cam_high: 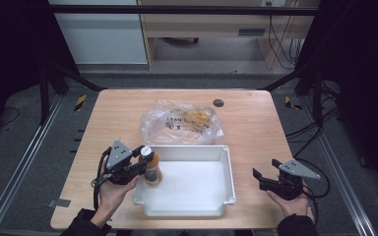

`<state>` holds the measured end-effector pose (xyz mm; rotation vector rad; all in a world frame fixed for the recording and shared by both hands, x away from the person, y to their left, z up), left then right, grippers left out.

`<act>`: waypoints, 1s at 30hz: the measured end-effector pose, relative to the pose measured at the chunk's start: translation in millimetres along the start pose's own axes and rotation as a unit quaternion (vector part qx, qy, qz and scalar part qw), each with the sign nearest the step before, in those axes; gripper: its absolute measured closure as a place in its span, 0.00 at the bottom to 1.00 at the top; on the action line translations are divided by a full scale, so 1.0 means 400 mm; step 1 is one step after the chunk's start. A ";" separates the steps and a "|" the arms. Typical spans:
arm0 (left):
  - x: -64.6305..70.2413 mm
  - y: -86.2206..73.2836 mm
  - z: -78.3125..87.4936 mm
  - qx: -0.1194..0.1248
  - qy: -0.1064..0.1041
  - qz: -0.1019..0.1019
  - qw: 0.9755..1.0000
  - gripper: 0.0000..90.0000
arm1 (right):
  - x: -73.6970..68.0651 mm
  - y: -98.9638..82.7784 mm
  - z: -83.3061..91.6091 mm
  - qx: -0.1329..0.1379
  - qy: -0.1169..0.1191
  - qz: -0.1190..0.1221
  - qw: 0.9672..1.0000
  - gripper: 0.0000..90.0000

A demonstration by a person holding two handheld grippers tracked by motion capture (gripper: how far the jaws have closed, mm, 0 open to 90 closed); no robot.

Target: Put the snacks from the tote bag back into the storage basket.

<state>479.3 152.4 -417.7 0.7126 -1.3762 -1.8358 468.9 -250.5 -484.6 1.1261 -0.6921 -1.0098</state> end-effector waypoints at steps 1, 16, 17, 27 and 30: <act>0.000 -0.002 0.001 -0.001 0.000 0.000 1.000 0.65 | 0.000 0.000 0.000 0.001 0.000 0.000 1.000 0.22; -0.002 -0.017 0.006 -0.006 0.003 0.008 1.000 0.65 | 0.003 0.000 0.001 0.001 -0.003 0.000 1.000 0.22; -0.002 -0.018 0.006 -0.005 0.004 0.007 1.000 0.65 | 0.001 0.000 0.000 0.001 -0.002 -0.001 1.000 0.22; 0.001 -0.015 0.008 0.016 0.004 0.017 1.000 0.61 | 0.002 -0.001 0.000 0.000 -0.003 0.001 1.000 0.21; -0.001 0.001 0.017 0.031 0.004 0.013 0.999 0.54 | 0.003 -0.002 0.000 -0.001 -0.005 -0.001 1.000 0.21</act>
Point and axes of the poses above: each handheld gripper's, and its own axes: z roughly backward along the jaws, y roughly out of its top, x roughly to its right, the point moved 7 cm from there along -z, roughly forward along the jaws, and after that the axes turned 8 degrees about x, right-handed, at the moved point
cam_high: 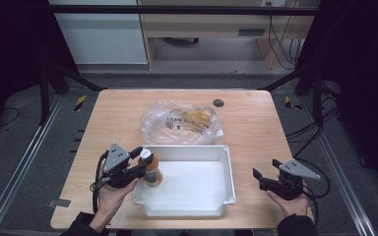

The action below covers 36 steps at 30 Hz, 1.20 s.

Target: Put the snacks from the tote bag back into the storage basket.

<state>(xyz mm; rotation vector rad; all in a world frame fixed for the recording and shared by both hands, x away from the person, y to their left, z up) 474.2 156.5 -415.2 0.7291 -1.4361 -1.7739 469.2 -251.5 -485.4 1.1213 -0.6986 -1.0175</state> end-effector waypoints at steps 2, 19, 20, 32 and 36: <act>-0.001 0.008 0.004 0.006 0.001 -0.003 1.000 0.50 | 0.001 -0.001 0.000 0.000 -0.001 -0.001 1.000 0.20; -0.085 0.007 0.039 0.029 0.015 0.011 0.999 0.32 | 0.018 -0.006 0.000 -0.009 -0.020 0.000 1.000 0.19; -0.093 0.005 0.044 0.030 0.019 0.010 0.999 0.32 | 0.018 -0.005 0.001 -0.009 -0.020 -0.001 1.000 0.19; -0.161 -0.051 0.073 0.009 0.053 0.013 0.998 0.31 | 0.023 -0.005 0.004 -0.009 -0.024 -0.001 1.000 0.18; -0.178 -0.086 0.074 -0.007 0.062 0.010 0.998 0.31 | 0.027 -0.010 0.004 -0.012 -0.027 -0.003 1.000 0.18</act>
Point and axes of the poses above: each handheld gripper's, and its own axes: z roughly backward along the jaws, y roughly out of its top, x roughly to its right, the point moved 7 cm from there along -z, roughly forward along the jaws, and after that the axes turned 8 degrees about x, right-handed, at the moved point
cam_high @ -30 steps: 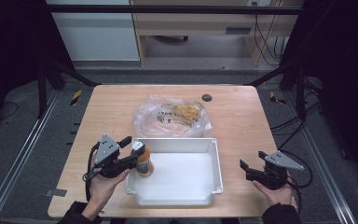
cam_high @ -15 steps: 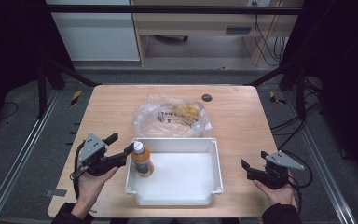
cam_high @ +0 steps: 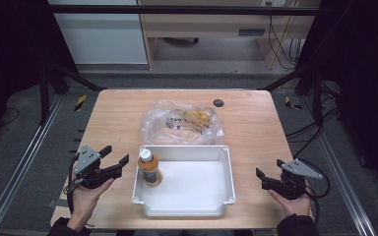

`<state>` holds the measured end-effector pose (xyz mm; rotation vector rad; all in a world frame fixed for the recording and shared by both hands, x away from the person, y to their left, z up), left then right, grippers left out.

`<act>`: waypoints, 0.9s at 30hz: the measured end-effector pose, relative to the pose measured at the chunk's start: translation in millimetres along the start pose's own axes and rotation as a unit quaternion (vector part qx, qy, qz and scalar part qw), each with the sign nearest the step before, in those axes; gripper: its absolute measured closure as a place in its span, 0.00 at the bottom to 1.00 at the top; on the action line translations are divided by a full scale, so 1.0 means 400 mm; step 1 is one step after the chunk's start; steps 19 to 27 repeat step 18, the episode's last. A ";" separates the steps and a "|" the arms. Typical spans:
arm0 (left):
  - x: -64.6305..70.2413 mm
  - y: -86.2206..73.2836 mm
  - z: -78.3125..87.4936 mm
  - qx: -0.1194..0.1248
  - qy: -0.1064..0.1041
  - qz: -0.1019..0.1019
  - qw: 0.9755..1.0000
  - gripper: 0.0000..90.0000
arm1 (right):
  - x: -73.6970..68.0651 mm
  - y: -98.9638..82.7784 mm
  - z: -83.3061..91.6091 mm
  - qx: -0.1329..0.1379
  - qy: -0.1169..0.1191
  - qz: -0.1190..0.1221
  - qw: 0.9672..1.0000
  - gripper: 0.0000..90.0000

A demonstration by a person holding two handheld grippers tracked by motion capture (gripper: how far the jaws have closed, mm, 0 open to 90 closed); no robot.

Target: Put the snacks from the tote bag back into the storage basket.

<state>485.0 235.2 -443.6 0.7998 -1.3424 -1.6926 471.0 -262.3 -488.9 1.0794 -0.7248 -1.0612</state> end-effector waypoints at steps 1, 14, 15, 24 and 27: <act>-0.006 -0.012 -0.001 -0.005 0.002 -0.001 1.000 0.31 | 0.002 -0.002 0.000 -0.001 -0.001 -0.001 1.000 0.18; -0.071 -0.108 -0.027 -0.056 0.007 -0.007 0.998 0.27 | 0.020 -0.025 -0.008 -0.018 -0.010 -0.001 1.000 0.18; -0.075 -0.114 -0.029 -0.061 0.006 -0.007 0.998 0.27 | 0.022 -0.027 -0.010 -0.021 -0.013 0.004 1.000 0.18; -0.088 -0.132 -0.035 -0.078 0.008 -0.002 0.997 0.26 | 0.022 -0.030 -0.012 -0.026 -0.013 0.009 1.000 0.18; -0.088 -0.132 -0.035 -0.078 0.008 -0.002 0.997 0.26 | 0.022 -0.030 -0.012 -0.026 -0.013 0.009 1.000 0.18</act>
Point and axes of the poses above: each handheld gripper's, and its own axes: z roughly backward along the jaws, y roughly out of its top, x roughly to its right, the point moved 7 cm from there along -z, roughly forward along the jaws, and after that the axes turned 8 degrees about x, right-handed, at the moved point
